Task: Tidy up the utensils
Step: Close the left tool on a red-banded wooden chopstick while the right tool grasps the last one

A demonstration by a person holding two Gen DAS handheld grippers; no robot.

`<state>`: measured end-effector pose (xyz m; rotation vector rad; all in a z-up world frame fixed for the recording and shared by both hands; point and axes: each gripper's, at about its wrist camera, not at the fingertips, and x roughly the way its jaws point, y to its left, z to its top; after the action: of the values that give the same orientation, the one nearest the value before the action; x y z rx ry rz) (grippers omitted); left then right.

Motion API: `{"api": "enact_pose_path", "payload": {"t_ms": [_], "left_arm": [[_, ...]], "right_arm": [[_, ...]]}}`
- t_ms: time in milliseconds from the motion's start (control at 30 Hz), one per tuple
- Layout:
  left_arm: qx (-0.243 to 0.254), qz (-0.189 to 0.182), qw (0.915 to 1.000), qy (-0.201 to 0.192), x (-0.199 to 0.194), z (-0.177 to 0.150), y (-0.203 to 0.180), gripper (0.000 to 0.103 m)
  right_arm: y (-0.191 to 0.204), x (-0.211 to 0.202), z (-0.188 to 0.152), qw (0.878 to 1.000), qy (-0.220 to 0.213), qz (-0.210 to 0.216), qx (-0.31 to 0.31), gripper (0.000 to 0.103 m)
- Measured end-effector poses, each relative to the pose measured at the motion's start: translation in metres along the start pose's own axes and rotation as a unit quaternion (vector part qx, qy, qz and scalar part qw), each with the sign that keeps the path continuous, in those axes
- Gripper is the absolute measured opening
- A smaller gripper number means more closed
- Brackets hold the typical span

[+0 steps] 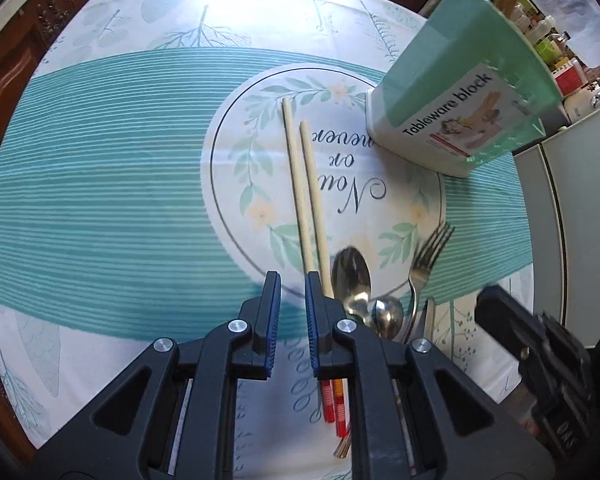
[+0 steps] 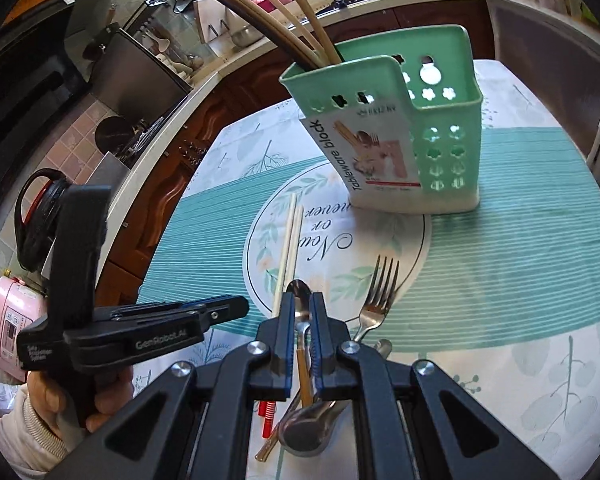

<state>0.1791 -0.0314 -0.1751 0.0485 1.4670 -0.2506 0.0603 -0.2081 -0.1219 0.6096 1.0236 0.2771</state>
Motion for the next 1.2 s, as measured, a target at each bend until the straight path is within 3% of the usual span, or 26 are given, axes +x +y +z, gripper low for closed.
{"api": "enact_pose_path", "payload": {"t_ms": [267,533,900,1200], "left_arm": [[-0.007,0.010,0.9996,0.026,0.018,0.025,-0.006,0.010],[0.028,0.053,0.9974,0.040,0.026,0.030,-0.030,0.010],[0.057,0.105,0.9910,0.061,0.017,0.009,-0.018,0.010],[0.039,0.120,0.9863,0.106,0.011,0.000,0.016,0.010]], "right_arm": [[-0.011,0.004,-0.003,1.000,0.003,0.005,0.018,0.007],[-0.018,0.009,-0.005,1.000,0.012,0.010,0.025,0.007],[-0.009,0.015,-0.002,1.000,0.027,0.000,0.006,0.007],[0.013,0.059,0.027,0.994,0.106,-0.026,-0.004,0.007]]}}
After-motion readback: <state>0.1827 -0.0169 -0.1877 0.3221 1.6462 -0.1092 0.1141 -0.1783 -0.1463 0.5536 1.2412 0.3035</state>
